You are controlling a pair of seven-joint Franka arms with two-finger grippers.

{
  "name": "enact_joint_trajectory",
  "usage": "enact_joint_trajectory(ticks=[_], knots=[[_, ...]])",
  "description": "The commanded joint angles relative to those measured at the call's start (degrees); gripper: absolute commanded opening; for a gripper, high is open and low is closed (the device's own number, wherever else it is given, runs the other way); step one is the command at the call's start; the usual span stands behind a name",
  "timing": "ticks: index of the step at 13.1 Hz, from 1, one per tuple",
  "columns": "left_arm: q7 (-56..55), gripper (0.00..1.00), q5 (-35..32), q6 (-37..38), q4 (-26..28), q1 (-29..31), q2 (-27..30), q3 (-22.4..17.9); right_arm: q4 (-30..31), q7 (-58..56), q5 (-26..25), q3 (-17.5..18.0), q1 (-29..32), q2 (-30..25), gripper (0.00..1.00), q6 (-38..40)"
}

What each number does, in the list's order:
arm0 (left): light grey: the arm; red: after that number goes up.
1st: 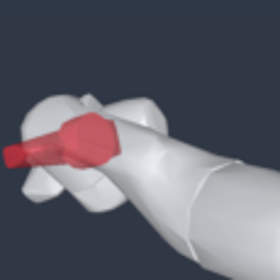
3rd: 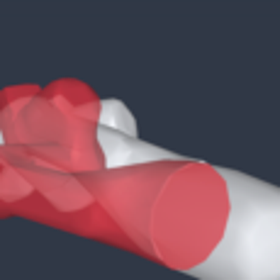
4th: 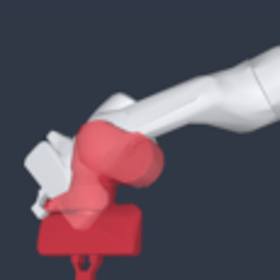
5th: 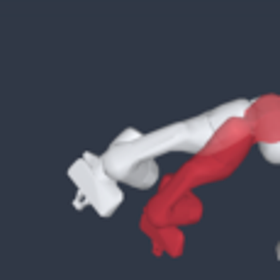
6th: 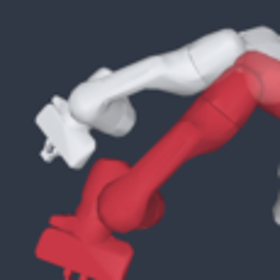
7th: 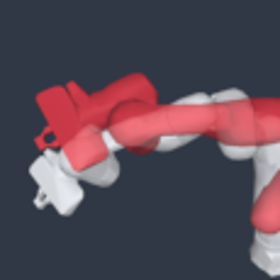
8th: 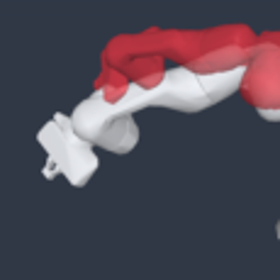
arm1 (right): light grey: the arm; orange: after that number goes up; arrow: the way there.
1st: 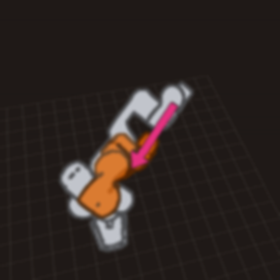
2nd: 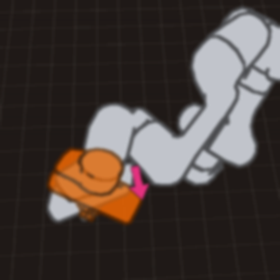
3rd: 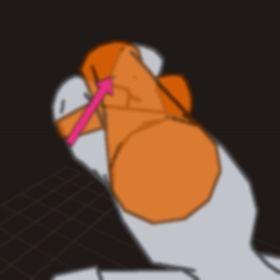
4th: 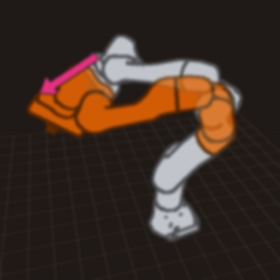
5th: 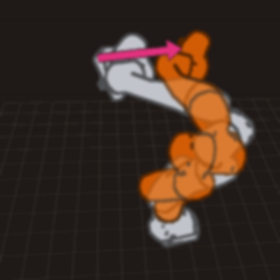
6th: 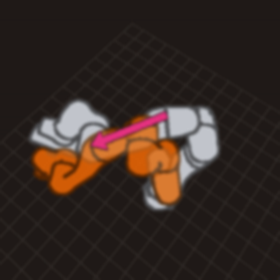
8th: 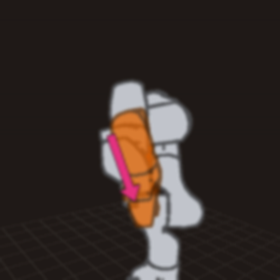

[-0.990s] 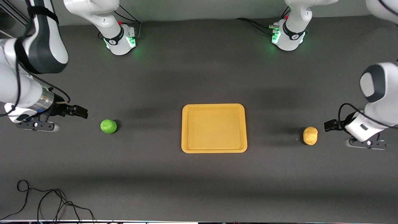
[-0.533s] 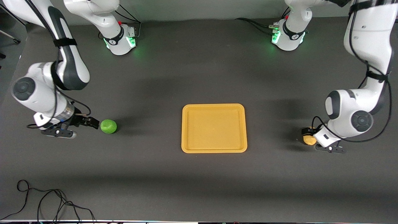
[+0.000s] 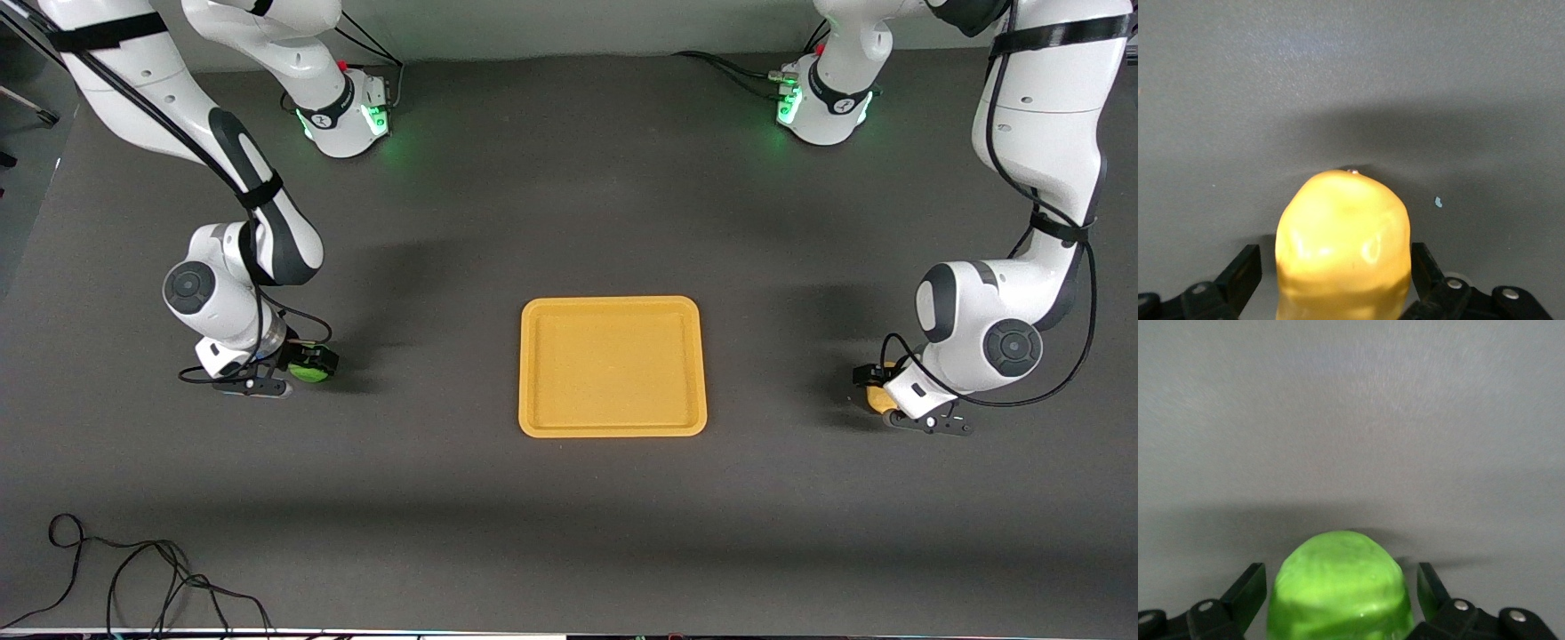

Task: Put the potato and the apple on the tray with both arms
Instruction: 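Close the right gripper on the apple while the left gripper grips the potato, then carry the apple with the right gripper while the left gripper carries the potato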

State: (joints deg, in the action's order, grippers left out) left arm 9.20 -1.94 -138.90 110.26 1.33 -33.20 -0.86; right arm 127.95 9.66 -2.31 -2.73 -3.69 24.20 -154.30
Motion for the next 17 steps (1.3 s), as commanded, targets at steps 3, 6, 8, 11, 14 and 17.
enact_joint_trajectory(ticks=[3,6,8,11,14,17], knots=[[-0.24,0.93,0.09,0.12,0.57,-0.36,1.91,0.15,-0.85,0.18,0.20,0.09,-0.08,-1.34,0.43,2.85],[-1.73,0.25,0.18,0.47,0.39,-0.89,2.08,0.15,-4.79,0.18,0.20,1.32,-0.08,-6.70,0.30,15.04],[-1.91,0.23,0.27,1.17,0.13,-0.97,3.74,0.33,-11.28,0.27,0.29,2.37,-0.08,-8.03,0.30,25.84],[-4.70,0.16,0.35,12.11,-1.36,-1.33,11.02,2.34,-18.86,0.36,8.17,6.32,-0.08,-7.68,0.30,31.69],[-20.39,0.20,0.44,23.48,-6.36,-2.46,14.30,11.46,-23.87,5.52,9.43,10.54,-0.26,-5.75,0.30,31.70],[-37.37,0.20,-0.34,21.14,-7.78,-8.50,11.68,17.20,-27.13,8.62,7.41,13.18,-0.79,-4.52,0.26,33.09]])
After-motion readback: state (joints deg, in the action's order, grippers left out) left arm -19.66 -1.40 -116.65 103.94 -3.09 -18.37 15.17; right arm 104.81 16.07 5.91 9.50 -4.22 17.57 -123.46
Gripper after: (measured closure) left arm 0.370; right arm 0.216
